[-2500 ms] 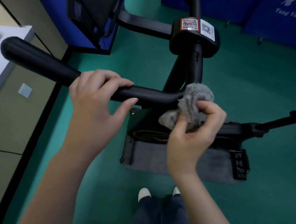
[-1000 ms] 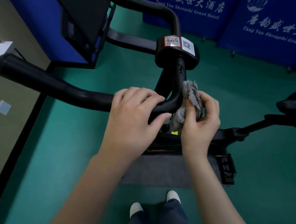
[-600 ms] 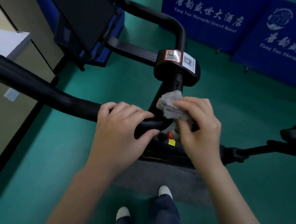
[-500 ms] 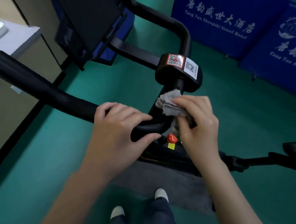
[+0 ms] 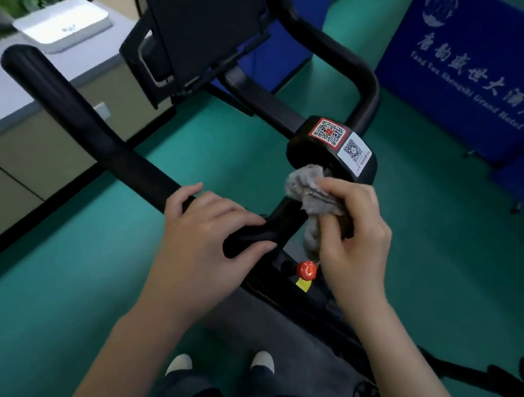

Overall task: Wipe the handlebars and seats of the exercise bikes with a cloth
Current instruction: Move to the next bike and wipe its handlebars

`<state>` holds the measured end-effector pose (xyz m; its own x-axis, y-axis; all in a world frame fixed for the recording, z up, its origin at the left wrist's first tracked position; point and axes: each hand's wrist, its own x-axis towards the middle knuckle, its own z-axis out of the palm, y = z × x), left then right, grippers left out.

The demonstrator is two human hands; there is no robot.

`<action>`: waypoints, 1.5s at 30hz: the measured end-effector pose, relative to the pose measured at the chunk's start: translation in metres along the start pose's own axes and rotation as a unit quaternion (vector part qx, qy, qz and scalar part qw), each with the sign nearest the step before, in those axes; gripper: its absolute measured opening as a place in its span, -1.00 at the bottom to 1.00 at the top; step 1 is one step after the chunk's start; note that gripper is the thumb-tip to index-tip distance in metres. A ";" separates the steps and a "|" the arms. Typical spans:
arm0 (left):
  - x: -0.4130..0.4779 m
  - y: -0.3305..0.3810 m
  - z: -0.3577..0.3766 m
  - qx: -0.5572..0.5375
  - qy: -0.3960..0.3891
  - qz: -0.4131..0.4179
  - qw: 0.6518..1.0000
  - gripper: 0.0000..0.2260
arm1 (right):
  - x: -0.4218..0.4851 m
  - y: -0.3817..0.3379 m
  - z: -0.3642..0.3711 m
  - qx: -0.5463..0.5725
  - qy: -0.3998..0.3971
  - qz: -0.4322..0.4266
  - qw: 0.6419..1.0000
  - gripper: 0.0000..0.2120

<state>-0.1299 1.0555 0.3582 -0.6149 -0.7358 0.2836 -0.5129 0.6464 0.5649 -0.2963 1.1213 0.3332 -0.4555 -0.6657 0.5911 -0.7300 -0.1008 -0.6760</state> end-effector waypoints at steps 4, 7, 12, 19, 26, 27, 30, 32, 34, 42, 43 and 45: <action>0.002 0.004 -0.001 -0.012 0.012 -0.022 1.000 -0.79 | 0.005 0.016 0.006 0.019 0.073 0.071 0.995 -0.65; 0.002 0.004 -0.001 -0.018 0.014 -0.028 0.999 -0.78 | -0.005 0.010 0.017 0.054 0.088 0.090 0.991 -0.63; 0.002 0.005 -0.002 -0.022 0.013 -0.030 0.999 -0.75 | 0.015 0.007 -0.006 0.058 -0.008 0.059 0.997 -0.71; 0.000 0.003 -0.001 -0.027 0.018 -0.013 0.999 -0.78 | 0.108 -0.001 0.005 -0.242 -0.424 -0.182 0.853 -0.70; -0.004 -0.006 -0.008 -0.001 0.044 0.011 0.999 -0.66 | 0.100 -0.028 0.015 -0.282 -0.518 -0.177 0.788 -0.68; -0.004 -0.008 -0.010 -0.003 0.050 0.009 0.999 -0.66 | 0.095 -0.035 0.017 -0.272 -0.526 -0.176 0.786 -0.69; -0.004 -0.016 -0.019 -0.007 0.060 0.004 0.998 -0.63 | 0.081 -0.052 0.023 -0.225 -0.558 -0.184 0.777 -0.72; -0.004 -0.018 -0.023 -0.013 0.061 0.000 0.998 -0.60 | 0.086 -0.055 0.022 -0.205 -0.561 -0.149 0.788 -0.72; -0.005 -0.020 -0.026 -0.016 0.057 0.000 0.998 -0.59 | 0.094 -0.050 0.018 -0.230 -0.537 -0.125 0.802 -0.71; -0.006 -0.021 -0.023 -0.010 0.029 0.009 0.999 -0.54 | 0.081 -0.058 0.023 -0.151 -0.530 -0.049 0.833 -0.78; -0.006 -0.022 -0.023 -0.014 0.030 0.007 0.999 -0.52 | 0.082 -0.056 0.018 -0.125 -0.504 -0.025 0.854 -0.81; -0.007 -0.023 -0.024 -0.015 0.029 0.003 0.999 -0.49 | 0.076 -0.053 0.008 -0.098 -0.447 -0.008 0.889 -0.82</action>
<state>-0.0996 1.0409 0.3625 -0.5821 -0.7429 0.3305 -0.4911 0.6452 0.5852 -0.2876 1.0701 0.4101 0.0777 -0.9959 -0.0453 -0.8474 -0.0420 -0.5293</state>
